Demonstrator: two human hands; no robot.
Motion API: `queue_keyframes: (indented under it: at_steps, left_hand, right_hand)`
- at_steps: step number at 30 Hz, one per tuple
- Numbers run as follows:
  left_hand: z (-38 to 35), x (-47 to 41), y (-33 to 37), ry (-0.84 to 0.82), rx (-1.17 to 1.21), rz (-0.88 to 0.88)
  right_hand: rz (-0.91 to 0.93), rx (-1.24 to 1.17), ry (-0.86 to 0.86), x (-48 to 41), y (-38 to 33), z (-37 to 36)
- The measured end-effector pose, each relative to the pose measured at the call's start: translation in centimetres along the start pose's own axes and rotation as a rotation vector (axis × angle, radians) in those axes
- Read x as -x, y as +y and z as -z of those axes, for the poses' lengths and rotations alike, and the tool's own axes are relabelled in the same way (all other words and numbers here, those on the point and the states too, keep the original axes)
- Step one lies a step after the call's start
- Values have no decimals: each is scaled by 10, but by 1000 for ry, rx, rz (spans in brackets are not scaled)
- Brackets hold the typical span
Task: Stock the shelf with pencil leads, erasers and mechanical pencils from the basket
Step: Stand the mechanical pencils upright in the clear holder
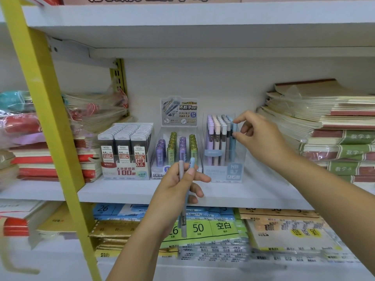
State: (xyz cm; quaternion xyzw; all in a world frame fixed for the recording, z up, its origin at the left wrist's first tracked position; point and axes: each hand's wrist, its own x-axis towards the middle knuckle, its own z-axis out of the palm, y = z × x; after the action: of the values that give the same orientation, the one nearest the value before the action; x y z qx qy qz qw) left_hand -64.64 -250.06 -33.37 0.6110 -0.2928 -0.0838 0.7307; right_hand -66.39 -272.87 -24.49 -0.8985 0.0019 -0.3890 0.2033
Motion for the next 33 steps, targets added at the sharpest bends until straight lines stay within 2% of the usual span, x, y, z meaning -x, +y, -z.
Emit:
queue_keyframes:
  at_steps: [3,7,9,13,15,18,21,25,29,33]
  left_hand:
    - [-2,2,2,-10,2,14]
    - [-7,2,7,-3,-62,-24]
    - [-12,0,11,-20,-45,-34]
    - [-21,-6,22,-92,-20,-41]
    - [-24,-10,27,-135,8,-31]
    - [-18,-9,29,-173,38,3]
    - [-6,-6,25,-193,-56,58]
    - [17,-6,25,-119,-60,45]
    - [39,-5,27,34,-13,10]
    - [48,-2,28,84,-15,-8]
  right_hand:
    - [-59,-45,41,7,0,-3]
    - [-44,-174,227,32,-14,2]
    - [-25,-296,172,46,-27,0]
    - [-84,-554,-186,50,-54,-5]
    - [-141,-725,-276,48,-61,-5]
    - [-188,-796,-169,44,-61,-3]
    - [-236,-885,-106,41,-56,-1]
    - [-239,-1001,-178,45,-52,4]
    - [-192,-857,-277,55,-47,5]
    - [-185,-839,-220,61,-46,4]
